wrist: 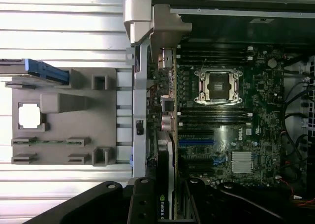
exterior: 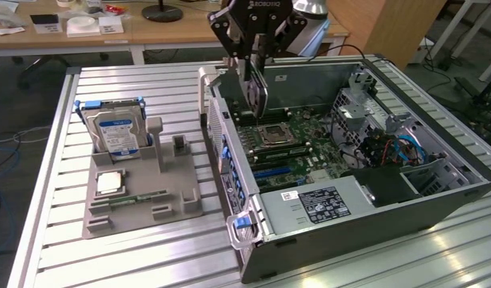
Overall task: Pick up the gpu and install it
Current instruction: 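Pick up the gpu and move the gpu toward the slot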
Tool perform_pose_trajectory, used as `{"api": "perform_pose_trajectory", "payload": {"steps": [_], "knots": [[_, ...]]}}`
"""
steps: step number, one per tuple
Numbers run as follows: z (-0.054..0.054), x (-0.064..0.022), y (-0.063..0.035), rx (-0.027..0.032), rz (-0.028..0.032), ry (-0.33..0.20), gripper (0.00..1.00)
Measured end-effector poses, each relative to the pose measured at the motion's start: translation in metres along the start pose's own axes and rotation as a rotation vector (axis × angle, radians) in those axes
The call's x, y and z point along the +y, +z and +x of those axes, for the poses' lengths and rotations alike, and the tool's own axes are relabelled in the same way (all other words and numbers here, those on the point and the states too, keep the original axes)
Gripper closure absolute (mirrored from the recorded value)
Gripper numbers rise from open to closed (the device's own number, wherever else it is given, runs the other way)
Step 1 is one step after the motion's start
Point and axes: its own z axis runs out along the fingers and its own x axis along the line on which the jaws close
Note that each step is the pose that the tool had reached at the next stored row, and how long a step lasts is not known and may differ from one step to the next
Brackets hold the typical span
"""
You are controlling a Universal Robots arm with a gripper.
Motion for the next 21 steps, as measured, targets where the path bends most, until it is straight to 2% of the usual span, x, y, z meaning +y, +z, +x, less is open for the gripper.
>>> {"api": "perform_pose_trajectory", "payload": {"steps": [16,21], "knots": [[-0.055,0.0009,0.0016,0.0000,-0.0004,0.000,0.73],[-0.069,0.0011,0.0019,0.0000,-0.0004,0.000,0.73]]}}
